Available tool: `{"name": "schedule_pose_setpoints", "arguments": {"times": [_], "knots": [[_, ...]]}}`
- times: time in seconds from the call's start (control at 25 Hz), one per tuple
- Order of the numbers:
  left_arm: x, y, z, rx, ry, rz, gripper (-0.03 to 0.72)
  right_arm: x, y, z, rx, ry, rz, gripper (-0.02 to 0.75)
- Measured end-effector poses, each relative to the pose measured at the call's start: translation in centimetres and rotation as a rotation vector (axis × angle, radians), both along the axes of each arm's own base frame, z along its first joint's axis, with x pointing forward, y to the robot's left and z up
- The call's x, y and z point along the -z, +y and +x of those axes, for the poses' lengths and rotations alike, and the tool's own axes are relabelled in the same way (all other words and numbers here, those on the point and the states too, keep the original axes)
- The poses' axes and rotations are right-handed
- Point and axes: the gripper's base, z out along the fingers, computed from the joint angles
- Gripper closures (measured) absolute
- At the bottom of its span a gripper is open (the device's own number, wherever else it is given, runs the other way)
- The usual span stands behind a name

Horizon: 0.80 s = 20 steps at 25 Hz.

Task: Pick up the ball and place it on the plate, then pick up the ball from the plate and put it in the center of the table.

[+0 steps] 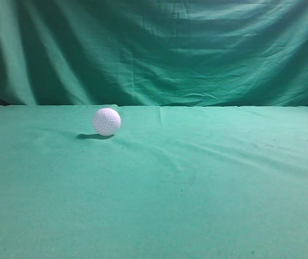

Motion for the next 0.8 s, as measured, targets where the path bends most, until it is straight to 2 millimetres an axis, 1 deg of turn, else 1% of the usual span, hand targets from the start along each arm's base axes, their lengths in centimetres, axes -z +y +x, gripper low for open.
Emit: {"name": "schedule_pose_setpoints", "arguments": {"times": [0.12,0.28,0.8], "knots": [[0.04,0.00,-0.01,-0.004,0.008,-0.019,0.688,0.00,0.00,0.00,0.000,0.000,0.000,0.691],[0.70,-0.08,-0.17,0.006,0.083,-0.013,0.688,0.00,0.00,0.00,0.000,0.000,0.000,0.691],[0.73,-0.08,-0.18,0.006,0.087,-0.015,0.688,0.00,0.00,0.00,0.000,0.000,0.000,0.691]]}}
